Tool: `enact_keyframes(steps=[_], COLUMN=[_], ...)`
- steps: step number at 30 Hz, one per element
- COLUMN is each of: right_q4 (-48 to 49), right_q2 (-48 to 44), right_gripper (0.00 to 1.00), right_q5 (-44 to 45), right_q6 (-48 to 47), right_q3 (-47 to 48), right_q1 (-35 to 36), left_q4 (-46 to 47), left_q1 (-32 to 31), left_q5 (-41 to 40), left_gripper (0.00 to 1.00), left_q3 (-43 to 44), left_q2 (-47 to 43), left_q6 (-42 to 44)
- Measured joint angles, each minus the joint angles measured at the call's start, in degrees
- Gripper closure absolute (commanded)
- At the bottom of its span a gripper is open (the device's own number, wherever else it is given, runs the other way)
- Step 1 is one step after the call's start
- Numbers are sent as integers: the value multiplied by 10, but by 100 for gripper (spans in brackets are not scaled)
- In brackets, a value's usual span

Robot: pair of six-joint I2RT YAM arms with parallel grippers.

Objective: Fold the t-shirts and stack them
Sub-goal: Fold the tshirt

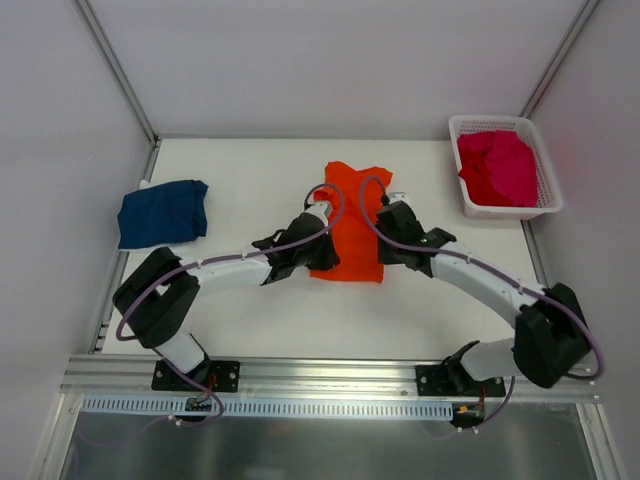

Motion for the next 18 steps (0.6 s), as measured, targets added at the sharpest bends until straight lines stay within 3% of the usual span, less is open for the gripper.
enact_keyframes(steps=[2,3,4,6,7,13,18], right_q4=[-2,-2,3,6,13,58,118], right_q2=[-64,-88,-117,-167,-188,-268,-301], right_gripper=[59,47,41,20,16,13,12], right_q5=[5,8,10,12,11,-19,-39], right_q6=[16,20,29,40,45,74,113], right_q3=[-34,-43,-57,-81,-96,-207,-299], right_q1=[11,17,24,38,44,56,56], left_q4=[-5,-10,-17,-24,-28,-28,57], left_q1=[-13,-19,-23,-29,-29,-28,-2], left_q5=[-31,-49,-69,-108,-125,-153,-87], left_gripper=[100,96,58,16,1,1,1], left_q3=[0,0,-1,-9,-19,-96,-221], left_q2=[-31,-48,-66,-103,-122,-176,-179], left_q6=[9,14,17,25,28,20,10])
